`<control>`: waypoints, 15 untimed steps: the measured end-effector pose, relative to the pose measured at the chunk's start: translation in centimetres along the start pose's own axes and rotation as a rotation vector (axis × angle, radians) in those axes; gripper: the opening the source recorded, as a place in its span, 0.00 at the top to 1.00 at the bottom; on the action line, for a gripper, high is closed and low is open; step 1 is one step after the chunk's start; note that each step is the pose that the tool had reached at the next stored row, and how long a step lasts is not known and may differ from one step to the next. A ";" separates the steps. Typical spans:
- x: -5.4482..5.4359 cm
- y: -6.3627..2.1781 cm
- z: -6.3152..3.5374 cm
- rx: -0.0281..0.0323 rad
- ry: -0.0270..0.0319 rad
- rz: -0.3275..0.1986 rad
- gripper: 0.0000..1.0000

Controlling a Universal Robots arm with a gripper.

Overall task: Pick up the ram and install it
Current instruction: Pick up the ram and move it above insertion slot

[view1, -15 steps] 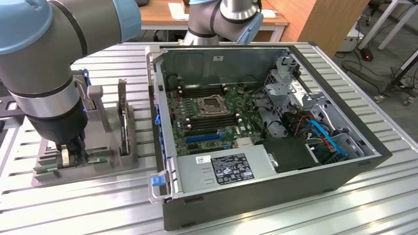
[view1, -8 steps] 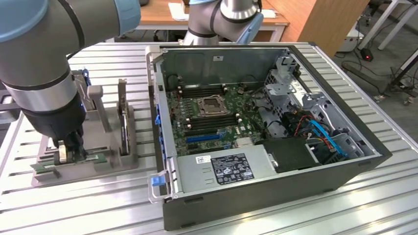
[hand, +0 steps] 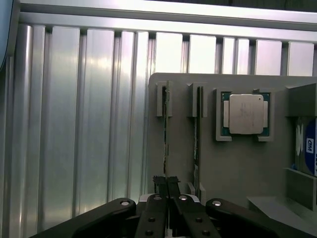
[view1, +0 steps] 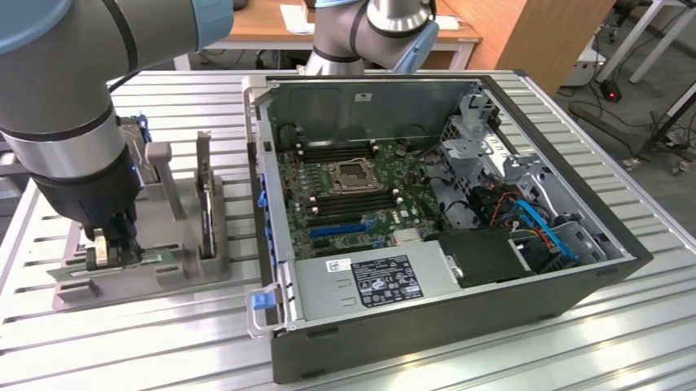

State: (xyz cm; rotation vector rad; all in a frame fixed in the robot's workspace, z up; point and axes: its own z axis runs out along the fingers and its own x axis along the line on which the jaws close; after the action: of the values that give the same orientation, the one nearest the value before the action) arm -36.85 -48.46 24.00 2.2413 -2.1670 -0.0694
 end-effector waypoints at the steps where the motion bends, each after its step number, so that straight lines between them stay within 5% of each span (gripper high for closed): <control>1: 0.0 0.00 -0.01 0.0001 -0.0001 0.000 0.89; 15: 0.0 0.03 -0.69 0.0000 0.0000 0.000 0.89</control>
State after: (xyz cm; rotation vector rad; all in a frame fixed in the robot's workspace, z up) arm -36.85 -48.46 24.69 2.2413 -2.1670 -0.0694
